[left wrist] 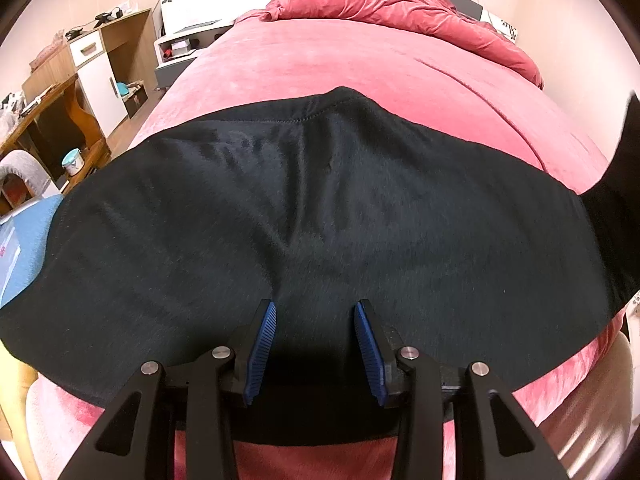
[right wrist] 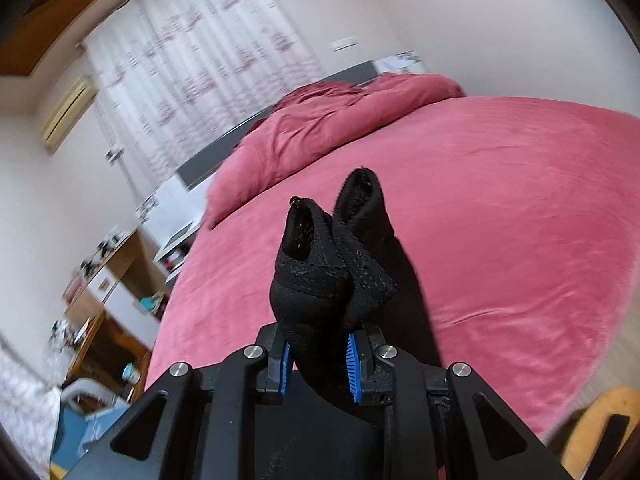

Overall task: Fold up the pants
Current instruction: 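Lift the cuff with the right tool and lay it over the trousers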

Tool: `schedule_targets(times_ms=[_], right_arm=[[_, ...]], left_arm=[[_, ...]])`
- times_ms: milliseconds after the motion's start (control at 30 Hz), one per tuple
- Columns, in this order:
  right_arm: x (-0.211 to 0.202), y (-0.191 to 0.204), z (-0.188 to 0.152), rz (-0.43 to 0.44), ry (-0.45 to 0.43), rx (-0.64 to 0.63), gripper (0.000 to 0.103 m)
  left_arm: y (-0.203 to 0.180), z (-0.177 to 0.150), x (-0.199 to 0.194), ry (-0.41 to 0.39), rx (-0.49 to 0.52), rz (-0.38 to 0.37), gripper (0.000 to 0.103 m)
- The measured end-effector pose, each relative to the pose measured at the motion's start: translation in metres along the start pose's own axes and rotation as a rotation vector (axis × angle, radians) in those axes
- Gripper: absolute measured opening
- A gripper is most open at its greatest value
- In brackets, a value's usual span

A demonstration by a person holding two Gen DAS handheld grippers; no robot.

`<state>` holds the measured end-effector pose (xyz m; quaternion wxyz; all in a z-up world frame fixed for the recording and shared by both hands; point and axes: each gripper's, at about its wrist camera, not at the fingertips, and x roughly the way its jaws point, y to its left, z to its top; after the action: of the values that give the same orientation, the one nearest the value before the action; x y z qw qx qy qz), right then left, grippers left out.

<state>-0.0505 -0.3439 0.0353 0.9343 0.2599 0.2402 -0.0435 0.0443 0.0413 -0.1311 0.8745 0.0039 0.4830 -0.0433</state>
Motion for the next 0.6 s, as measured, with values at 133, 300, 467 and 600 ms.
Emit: schedule_targets(times_ms=[133, 300, 467, 600], right_arm=[[0.014, 0.037, -0.016, 0.059, 0.047, -0.058, 0.022], [0.034, 0.076, -0.045, 0.128, 0.126, -0.125, 0.022], [0.060, 0.106, -0.074, 0.166, 0.212, -0.203, 0.022], [0.083, 0.119, -0.102, 0.179, 0.296, -0.250, 0.022]], left_arm=[[0.000, -0.004, -0.007, 0.003, 0.022, 0.036, 0.042], [0.004, -0.008, -0.014, 0.002, 0.028, 0.070, 0.042], [0.010, -0.011, -0.016, 0.004, 0.023, 0.083, 0.042], [0.015, -0.012, -0.017, 0.006, 0.016, 0.075, 0.042]])
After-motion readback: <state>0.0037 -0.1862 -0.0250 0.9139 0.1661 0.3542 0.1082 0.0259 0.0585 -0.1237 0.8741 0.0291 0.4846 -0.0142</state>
